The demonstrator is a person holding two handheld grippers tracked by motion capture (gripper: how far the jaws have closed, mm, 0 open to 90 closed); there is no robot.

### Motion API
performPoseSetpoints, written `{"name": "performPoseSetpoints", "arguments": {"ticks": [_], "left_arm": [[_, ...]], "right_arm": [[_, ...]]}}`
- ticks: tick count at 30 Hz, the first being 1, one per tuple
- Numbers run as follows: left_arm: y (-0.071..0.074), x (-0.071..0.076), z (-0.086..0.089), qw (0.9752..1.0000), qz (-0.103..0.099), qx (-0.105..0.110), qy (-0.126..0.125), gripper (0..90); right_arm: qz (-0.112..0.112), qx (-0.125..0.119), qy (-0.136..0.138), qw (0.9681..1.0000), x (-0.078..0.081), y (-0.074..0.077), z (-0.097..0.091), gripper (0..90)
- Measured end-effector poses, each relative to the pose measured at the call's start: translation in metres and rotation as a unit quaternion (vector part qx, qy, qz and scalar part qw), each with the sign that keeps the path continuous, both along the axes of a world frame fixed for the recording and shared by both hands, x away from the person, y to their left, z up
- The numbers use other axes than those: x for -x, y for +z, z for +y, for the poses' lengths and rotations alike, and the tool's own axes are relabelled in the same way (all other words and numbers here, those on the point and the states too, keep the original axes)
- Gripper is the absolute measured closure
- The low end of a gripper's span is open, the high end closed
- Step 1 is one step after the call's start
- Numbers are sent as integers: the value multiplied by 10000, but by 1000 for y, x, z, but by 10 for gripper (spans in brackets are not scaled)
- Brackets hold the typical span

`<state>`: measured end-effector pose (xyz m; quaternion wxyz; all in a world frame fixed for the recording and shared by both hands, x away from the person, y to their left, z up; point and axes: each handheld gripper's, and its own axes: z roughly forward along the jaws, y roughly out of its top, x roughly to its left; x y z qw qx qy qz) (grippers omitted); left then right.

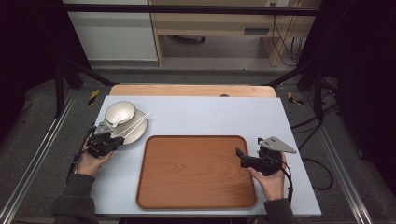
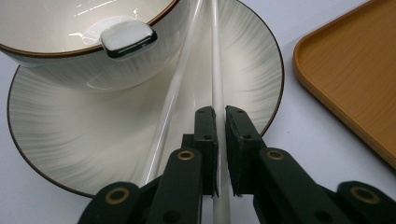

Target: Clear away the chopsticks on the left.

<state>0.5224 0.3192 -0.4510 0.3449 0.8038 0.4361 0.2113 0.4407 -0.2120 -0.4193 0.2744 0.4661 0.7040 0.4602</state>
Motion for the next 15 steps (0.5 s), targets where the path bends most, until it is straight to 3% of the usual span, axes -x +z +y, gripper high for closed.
{"name": "performPoseSetpoints", "arguments": {"ticks": [6, 9, 15], "left_arm": [[-3, -11, -6, 9998, 117, 120, 71, 750], [-3, -13, -8, 9997, 134, 212, 64, 771], [-2, -14, -11, 9997, 122, 175, 91, 823]], "right_arm": [[42, 36, 5, 10000, -1, -1, 1, 95], [50, 26, 8, 10000, -1, -1, 1, 95], [37, 29, 8, 10000, -1, -1, 1, 95]]}}
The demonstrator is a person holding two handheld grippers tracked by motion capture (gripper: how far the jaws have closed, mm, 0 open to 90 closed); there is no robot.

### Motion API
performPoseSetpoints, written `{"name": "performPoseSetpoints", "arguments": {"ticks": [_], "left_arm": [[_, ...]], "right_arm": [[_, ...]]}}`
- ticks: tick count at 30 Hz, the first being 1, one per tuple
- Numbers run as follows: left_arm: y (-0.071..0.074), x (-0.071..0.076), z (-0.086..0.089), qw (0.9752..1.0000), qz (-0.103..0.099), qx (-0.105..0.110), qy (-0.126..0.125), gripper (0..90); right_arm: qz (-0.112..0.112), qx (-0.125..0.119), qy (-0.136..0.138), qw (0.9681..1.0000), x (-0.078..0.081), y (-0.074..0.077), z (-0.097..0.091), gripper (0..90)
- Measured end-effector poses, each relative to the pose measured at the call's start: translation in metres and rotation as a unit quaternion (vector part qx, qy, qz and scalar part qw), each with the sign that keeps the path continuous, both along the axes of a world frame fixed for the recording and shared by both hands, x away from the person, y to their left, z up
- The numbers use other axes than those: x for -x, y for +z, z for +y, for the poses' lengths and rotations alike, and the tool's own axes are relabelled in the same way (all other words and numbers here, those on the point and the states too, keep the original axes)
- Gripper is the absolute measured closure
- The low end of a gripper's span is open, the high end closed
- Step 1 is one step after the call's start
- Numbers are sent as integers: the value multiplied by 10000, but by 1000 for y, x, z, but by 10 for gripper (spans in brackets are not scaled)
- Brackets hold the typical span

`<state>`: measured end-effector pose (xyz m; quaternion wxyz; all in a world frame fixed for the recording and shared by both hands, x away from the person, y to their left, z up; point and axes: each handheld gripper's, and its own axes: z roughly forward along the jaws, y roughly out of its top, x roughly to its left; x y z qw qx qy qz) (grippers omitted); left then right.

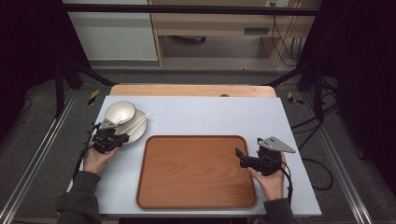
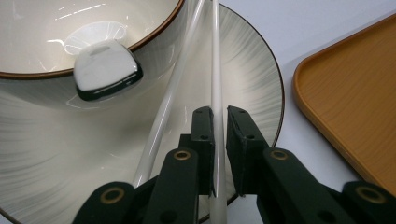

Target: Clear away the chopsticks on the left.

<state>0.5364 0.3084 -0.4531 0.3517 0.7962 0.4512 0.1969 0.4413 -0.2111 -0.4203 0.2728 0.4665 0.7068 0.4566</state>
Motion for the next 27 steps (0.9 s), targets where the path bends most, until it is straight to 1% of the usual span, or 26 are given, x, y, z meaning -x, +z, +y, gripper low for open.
{"name": "performPoseSetpoints", "arguments": {"ticks": [1, 7, 9, 10, 12, 14, 16, 25, 27], "left_arm": [[0, 0, 0, 10000, 33, 31, -4, 834], [1, 2, -2, 10000, 55, 23, -14, 842], [2, 4, -2, 10000, 28, 8, -43, 843], [3, 5, -2, 10000, 25, 62, -48, 843], [5, 8, -2, 9999, -13, 113, -63, 844], [9, 11, -3, 9999, -73, 131, -8, 845], [13, 15, -3, 9997, -120, 215, 46, 846], [30, 34, -13, 9990, -341, 245, 175, 846], [33, 39, -16, 9985, -396, 306, 217, 846]], "right_arm": [[3, -2, -2, 10000, 0, 0, 0, 95], [-6, -6, 5, 10000, 0, 0, 0, 95], [-6, -26, -2, 10000, 1, 1, 0, 94], [-21, -22, -3, 10000, 1, 1, -1, 93], [-28, -26, -8, 10000, 1, 1, -2, 93], [-28, -25, -11, 10000, 1, 2, -2, 92], [-33, -34, -11, 10000, 2, 2, -3, 92], [-83, -62, -33, 9999, 3, 5, -5, 87], [-94, -80, -31, 9999, 4, 6, -5, 84]]}}
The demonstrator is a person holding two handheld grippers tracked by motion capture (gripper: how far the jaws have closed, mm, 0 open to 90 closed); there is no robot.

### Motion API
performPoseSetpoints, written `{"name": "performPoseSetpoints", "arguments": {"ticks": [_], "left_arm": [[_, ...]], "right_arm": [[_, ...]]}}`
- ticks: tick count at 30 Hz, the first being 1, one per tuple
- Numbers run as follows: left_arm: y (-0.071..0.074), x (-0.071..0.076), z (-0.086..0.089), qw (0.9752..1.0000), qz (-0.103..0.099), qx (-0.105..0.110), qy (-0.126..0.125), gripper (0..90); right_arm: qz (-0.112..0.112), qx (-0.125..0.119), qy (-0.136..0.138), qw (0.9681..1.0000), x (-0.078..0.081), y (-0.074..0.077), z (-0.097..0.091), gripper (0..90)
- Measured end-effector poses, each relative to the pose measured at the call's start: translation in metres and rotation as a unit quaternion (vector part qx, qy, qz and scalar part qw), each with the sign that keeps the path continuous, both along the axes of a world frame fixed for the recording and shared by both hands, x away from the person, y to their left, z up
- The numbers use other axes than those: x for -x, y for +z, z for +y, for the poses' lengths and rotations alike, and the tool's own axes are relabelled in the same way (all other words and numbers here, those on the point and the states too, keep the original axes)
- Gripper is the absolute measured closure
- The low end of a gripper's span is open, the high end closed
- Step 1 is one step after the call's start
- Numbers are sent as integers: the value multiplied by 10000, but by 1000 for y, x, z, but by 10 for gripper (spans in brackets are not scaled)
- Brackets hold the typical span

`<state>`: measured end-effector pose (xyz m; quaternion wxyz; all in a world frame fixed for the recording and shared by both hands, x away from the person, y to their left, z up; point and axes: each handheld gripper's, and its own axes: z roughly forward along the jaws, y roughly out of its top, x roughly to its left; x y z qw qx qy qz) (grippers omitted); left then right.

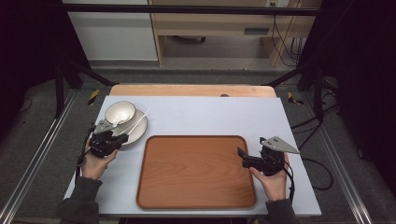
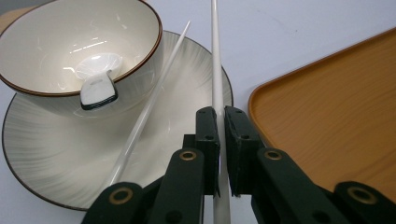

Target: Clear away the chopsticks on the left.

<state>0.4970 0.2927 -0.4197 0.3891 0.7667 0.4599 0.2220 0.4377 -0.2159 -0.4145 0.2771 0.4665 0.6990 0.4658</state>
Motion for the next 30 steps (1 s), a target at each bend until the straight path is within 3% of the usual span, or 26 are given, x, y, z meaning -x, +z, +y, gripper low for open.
{"name": "performPoseSetpoints", "arguments": {"ticks": [7, 14, 17, 22, 24, 28, 30], "left_arm": [[12, 23, -19, 9994, -158, 125, 269, 846], [20, 49, -36, 9973, -200, 425, 568, 846], [21, 56, -42, 9966, -229, 402, 689, 846], [24, 68, -52, 9921, -227, 663, 1036, 846], [24, 73, -58, 9907, -282, 663, 1157, 845], [18, 81, -72, 9896, -272, 695, 1231, 846], [14, 87, -75, 9883, -268, 860, 1232, 846]], "right_arm": [[-1, 48, -55, 10000, 1, 0, 0, 74], [-27, 11, -55, 10000, 4, 3, 0, 63], [-25, 4, -31, 10000, 4, 3, 0, 59], [-38, 31, -19, 10000, 5, 5, 0, 54], [-33, -26, -26, 10000, 5, 4, -2, 55], [2, -25, -24, 10000, 5, 2, -2, 55], [2, -26, -19, 10000, 4, 2, -1, 56]]}}
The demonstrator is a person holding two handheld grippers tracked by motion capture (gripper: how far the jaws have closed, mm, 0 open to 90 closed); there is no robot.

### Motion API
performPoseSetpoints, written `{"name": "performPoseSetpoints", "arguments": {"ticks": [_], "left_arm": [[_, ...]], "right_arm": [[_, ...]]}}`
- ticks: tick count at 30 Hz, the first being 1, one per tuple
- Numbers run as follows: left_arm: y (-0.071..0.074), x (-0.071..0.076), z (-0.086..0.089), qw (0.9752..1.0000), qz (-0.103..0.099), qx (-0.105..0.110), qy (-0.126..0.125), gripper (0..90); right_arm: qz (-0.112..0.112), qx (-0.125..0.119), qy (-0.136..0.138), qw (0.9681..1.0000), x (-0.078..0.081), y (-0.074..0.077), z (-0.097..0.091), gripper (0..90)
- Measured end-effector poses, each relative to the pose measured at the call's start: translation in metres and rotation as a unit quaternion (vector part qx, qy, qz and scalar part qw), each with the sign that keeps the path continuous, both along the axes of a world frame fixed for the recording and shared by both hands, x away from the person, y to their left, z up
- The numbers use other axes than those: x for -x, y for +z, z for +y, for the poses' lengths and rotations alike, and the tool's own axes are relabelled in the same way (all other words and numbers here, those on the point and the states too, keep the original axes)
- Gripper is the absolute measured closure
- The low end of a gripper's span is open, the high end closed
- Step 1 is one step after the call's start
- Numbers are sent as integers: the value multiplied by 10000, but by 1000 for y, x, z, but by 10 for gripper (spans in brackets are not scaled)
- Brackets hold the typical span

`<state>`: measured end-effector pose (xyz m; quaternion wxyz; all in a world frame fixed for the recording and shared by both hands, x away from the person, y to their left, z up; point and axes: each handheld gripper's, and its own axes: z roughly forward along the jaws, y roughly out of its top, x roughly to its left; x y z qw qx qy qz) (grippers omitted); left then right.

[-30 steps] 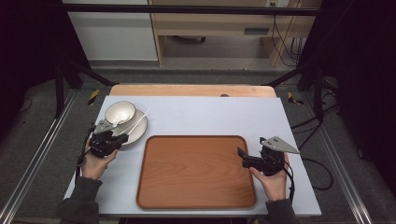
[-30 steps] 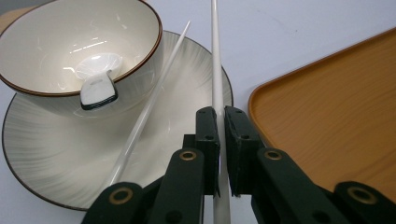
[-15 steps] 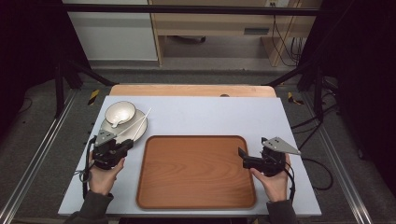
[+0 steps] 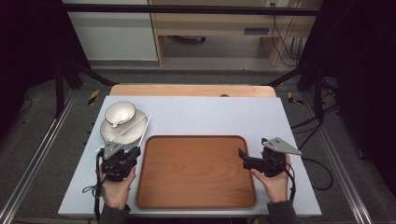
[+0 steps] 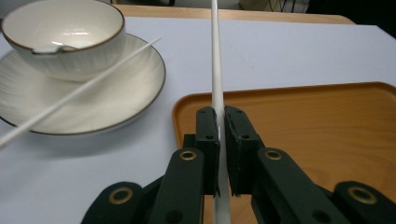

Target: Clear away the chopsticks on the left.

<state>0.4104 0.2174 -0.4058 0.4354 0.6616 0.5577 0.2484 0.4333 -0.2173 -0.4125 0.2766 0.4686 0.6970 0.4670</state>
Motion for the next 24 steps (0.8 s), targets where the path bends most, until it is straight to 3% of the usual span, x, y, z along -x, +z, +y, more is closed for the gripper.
{"name": "performPoseSetpoints", "arguments": {"ticks": [8, 16, 24], "left_arm": [[-28, 19, -12, 9991, -45, 288, 299, 845], [-51, 30, -19, 9984, 29, 273, 496, 845], [-67, 26, -24, 9982, 295, 138, 508, 845]], "right_arm": [[30, 22, 14, 10000, -1, -1, 0, 56], [78, 53, 32, 10000, -1, -2, 2, 57], [103, 83, 35, 9999, -3, -3, 2, 57]]}}
